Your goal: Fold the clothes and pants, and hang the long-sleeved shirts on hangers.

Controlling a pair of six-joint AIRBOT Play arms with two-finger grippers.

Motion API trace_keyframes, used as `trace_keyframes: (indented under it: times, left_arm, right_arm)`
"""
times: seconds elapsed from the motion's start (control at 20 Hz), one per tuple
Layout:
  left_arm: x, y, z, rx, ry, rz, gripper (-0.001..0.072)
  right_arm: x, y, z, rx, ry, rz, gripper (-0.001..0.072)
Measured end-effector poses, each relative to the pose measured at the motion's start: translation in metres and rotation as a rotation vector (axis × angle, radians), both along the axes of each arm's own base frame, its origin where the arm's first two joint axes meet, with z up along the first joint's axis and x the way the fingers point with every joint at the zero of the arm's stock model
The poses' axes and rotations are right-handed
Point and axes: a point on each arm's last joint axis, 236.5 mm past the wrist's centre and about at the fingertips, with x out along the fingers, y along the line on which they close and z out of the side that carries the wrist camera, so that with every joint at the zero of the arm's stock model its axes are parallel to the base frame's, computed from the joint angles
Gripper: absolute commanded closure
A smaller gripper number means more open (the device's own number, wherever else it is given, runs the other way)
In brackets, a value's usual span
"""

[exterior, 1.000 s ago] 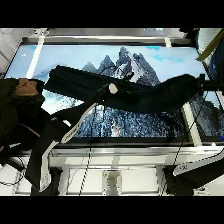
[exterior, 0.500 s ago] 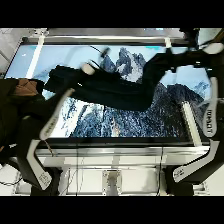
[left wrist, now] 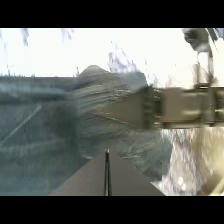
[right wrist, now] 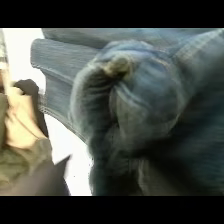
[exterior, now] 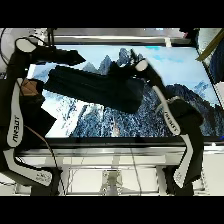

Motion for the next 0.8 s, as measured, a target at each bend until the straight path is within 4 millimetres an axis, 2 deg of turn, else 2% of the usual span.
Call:
trace_keyframes:
  times: [0.1,0.15,0.25,0.3,0.4,0.5,0.55,0.65,0.7,0.8]
  left_arm:
    - [-0.006,0.009,-0.004,0.031,0.014,-0.012,0.0683]
    - [-0.007,0.012,-0.006,0.043,0.019,-0.014,0.0683]
    - [-0.01,0.018,-0.008,0.062,0.027,-0.019,0.0683]
    - [-0.011,0.02,-0.009,0.068,0.031,-0.019,0.0683]
    - [-0.013,0.023,-0.011,0.076,0.04,-0.023,0.0682]
    - [-0.015,0.025,-0.012,0.08,0.045,-0.026,0.0682]
    - [-0.015,0.026,-0.013,0.083,0.046,-0.025,0.0683]
    - [-0.014,0.027,-0.013,0.083,0.047,-0.023,0.0682]
    - [-0.013,0.027,-0.014,0.083,0.047,-0.02,0.0682]
    - [-0.011,0.027,-0.017,0.081,0.052,-0.014,0.0683]
  right_arm:
    - [-0.004,0.019,-0.002,0.014,-0.008,0.015,0.0092]
    - [-0.004,0.022,0.004,0.01,-0.029,0.037,0.0093]
    - [-0.006,0.012,0.016,-0.016,-0.051,0.099,0.0093]
    - [-0.006,-0.004,0.022,-0.045,-0.059,0.129,0.0092]
    - [-0.003,-0.056,0.035,-0.137,-0.069,0.156,0.0092]
    - [-0.012,-0.129,0.037,-0.291,-0.035,0.186,0.0092]
    - [-0.019,-0.169,0.04,-0.361,-0.01,0.19,0.0092]
    - [-0.039,-0.236,0.036,-0.45,0.073,0.189,0.0091]
    - [-0.046,-0.257,0.034,-0.455,0.101,0.178,0.0091]
    - [-0.059,-0.28,0.018,-0.417,0.162,0.174,0.0092]
